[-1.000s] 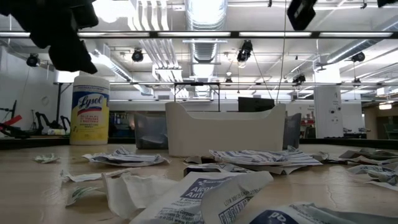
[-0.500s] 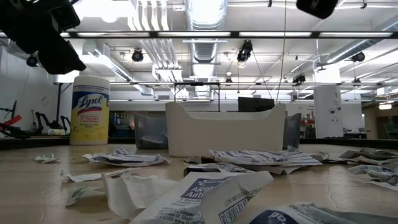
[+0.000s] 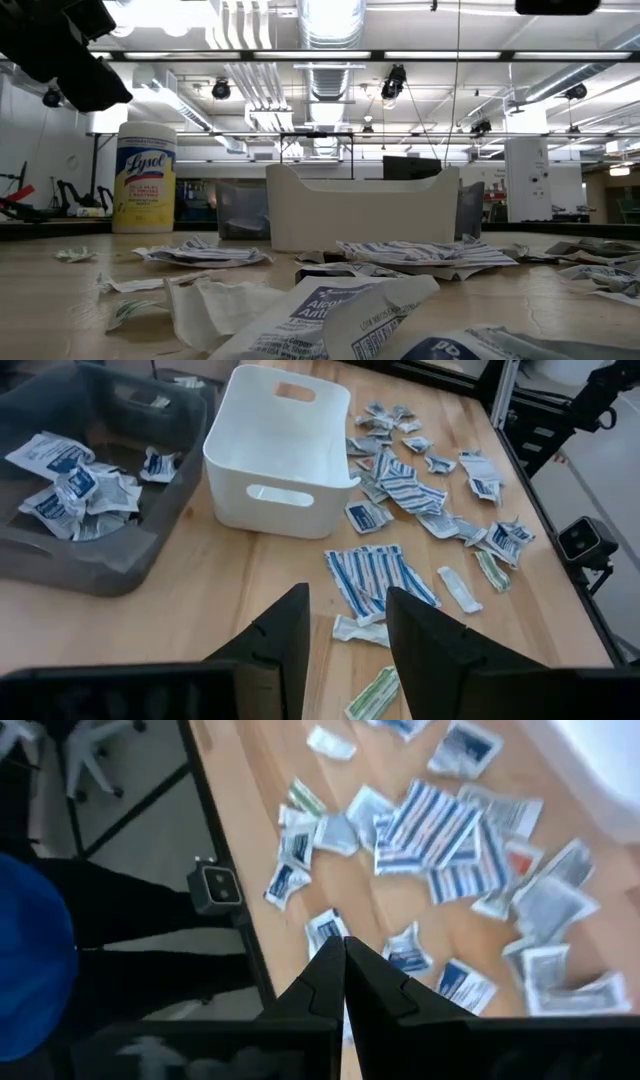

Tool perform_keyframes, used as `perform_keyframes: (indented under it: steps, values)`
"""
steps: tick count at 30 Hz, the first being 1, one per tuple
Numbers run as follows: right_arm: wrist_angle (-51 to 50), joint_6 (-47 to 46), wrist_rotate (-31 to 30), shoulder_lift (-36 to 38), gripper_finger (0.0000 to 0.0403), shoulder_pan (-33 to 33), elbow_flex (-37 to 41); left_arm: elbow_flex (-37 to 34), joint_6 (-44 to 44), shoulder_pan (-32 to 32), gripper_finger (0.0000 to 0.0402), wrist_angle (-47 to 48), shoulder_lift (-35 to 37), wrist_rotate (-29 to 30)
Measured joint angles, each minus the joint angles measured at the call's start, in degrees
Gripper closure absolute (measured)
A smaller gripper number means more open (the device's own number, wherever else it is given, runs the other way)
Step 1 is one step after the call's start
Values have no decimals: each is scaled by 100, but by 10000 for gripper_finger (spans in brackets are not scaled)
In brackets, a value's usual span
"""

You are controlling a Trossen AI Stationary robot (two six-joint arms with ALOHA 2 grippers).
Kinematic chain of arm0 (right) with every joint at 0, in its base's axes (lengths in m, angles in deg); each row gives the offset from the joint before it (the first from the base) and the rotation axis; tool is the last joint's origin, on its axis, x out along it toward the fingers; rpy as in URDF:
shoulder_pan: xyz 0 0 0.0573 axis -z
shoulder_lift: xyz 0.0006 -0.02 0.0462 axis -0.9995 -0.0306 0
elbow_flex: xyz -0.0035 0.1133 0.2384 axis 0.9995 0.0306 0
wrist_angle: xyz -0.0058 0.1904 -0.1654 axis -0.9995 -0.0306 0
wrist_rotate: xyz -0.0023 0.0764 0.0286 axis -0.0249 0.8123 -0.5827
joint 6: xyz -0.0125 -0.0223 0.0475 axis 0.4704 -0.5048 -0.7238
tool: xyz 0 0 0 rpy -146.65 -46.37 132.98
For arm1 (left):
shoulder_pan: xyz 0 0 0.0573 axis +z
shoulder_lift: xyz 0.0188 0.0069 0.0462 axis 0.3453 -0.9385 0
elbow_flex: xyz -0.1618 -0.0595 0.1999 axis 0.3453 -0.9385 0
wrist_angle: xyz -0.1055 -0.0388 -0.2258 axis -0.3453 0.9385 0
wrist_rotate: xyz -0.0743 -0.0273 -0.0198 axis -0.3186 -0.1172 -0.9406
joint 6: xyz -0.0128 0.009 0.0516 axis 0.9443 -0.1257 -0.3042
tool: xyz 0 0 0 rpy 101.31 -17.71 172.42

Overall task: Pick & Place First Aid Supplies
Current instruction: Put the alcohol pad into the bottom left black bin

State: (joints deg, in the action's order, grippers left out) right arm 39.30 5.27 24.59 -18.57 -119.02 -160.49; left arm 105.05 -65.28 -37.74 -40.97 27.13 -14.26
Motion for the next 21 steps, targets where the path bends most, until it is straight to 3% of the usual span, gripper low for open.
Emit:
perform_keyframes:
  steps: [12,21]
  values:
    - [-805,-1520,1179,-1149,394,-36,-200,2,4,-4,275,147,465,-123]
    - [-817,-1735,1206,-1429,367,0,-197,0,9,-2,275,380,702,-252]
